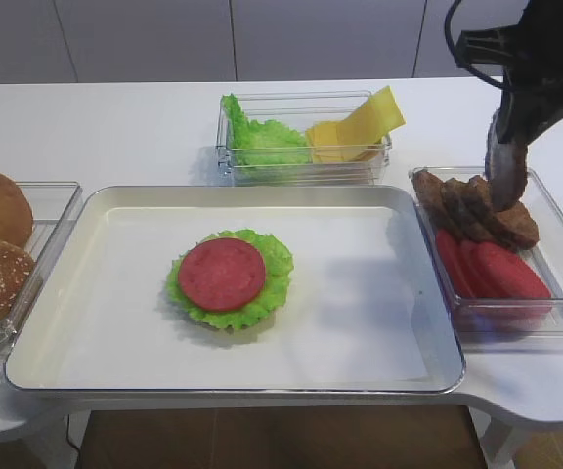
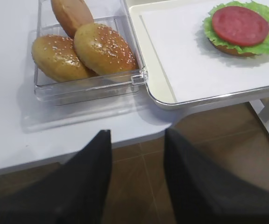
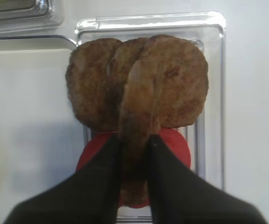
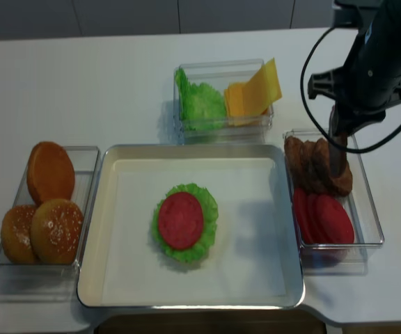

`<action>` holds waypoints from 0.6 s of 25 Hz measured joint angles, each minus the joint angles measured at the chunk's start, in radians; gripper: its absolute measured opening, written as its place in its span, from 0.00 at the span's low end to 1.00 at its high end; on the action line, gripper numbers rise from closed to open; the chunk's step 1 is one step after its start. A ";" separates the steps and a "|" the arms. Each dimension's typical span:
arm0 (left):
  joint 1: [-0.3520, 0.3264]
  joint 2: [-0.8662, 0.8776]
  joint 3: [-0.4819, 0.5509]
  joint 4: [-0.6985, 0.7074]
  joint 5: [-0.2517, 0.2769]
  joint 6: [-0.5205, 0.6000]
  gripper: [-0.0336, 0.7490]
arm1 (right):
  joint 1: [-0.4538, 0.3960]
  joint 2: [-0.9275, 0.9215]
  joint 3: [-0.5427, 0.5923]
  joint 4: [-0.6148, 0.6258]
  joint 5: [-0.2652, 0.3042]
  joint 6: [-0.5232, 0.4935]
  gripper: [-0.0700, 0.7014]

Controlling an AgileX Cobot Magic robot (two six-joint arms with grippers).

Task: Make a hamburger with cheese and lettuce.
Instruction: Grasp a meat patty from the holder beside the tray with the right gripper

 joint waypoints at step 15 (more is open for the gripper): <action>0.000 0.000 0.000 0.000 0.000 0.000 0.40 | 0.145 -0.003 0.000 0.042 0.000 0.003 0.27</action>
